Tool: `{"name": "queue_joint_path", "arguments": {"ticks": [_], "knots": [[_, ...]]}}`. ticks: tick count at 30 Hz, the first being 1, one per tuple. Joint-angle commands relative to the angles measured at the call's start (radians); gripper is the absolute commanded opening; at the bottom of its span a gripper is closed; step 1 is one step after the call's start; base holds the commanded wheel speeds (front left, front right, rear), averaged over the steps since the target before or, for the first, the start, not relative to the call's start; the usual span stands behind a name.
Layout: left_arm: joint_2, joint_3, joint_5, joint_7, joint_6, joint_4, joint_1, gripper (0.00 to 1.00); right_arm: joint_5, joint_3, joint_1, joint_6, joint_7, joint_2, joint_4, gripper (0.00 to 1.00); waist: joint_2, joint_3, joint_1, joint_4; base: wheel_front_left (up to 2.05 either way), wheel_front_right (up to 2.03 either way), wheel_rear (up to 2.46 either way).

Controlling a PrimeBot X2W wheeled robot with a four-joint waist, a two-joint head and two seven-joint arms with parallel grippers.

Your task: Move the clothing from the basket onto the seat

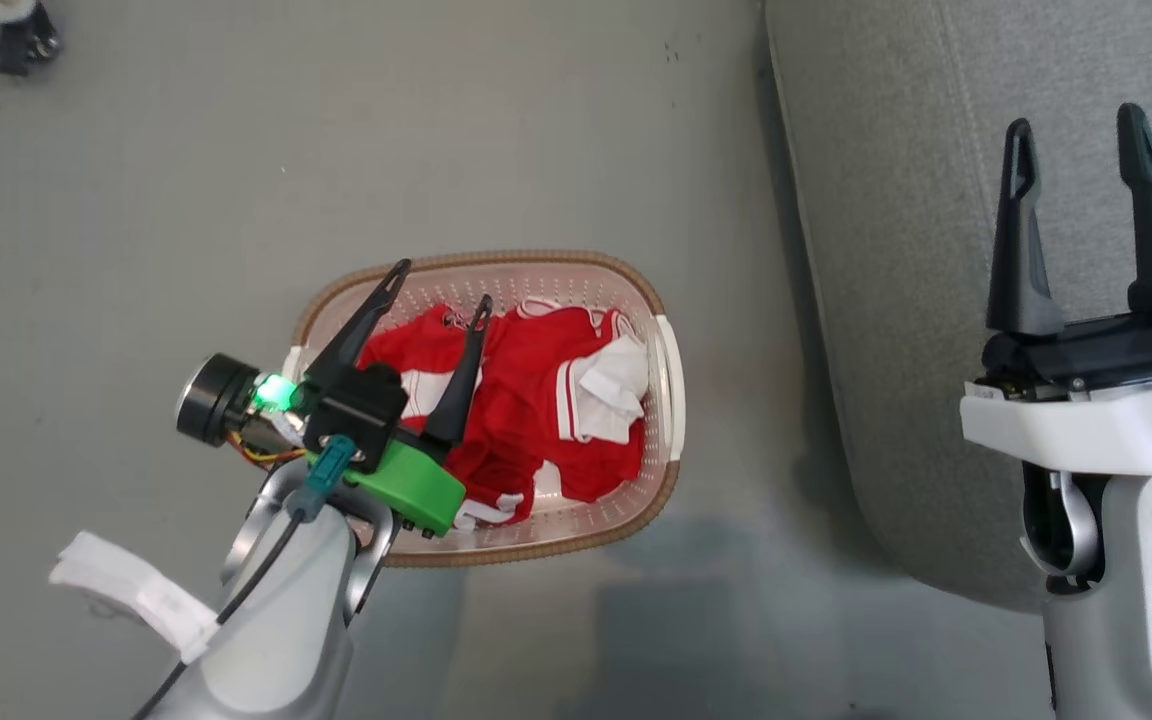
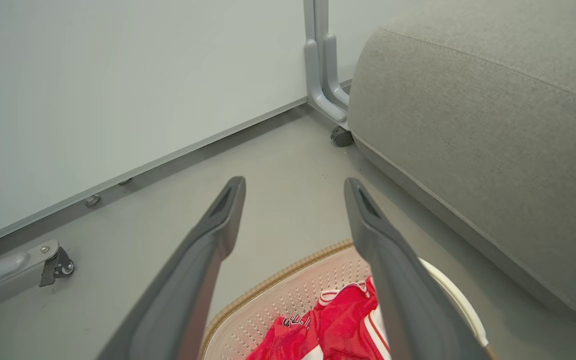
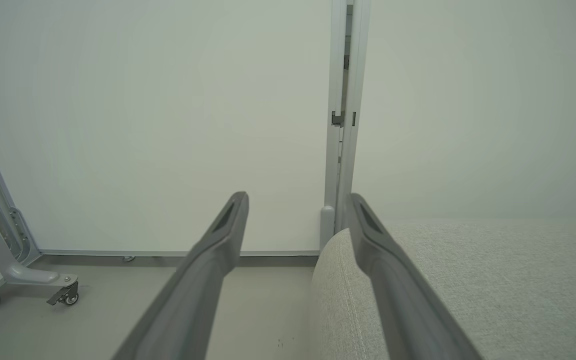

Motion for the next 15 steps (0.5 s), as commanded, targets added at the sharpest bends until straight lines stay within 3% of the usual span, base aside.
{"name": "queue_joint_path", "arguments": {"ticks": [1,10,15], "knots": [[0.022,-0.03,0.01,0.0,-0.004,0.028,-0.048,1.0,0.005,0.0,-0.028,0.0,-0.003,-0.002,-0.013,1.0,0.0,0.202,-0.0001,-0.049,0.0,0.0,0.0],[0.109,-0.349,-0.039,0.0,-0.004,0.274,-0.251,1.0,0.035,-0.013,-0.07,0.0,-0.003,-0.002,-0.073,1.0,0.0,0.326,-0.0001,-0.117,0.0,0.0,0.0],[0.104,-0.43,-0.044,0.0,-0.004,0.409,-0.356,1.0,0.046,-0.018,-0.062,0.0,-0.003,-0.002,-0.107,1.0,0.0,0.377,-0.0001,-0.135,0.0,0.0,0.0]]}}
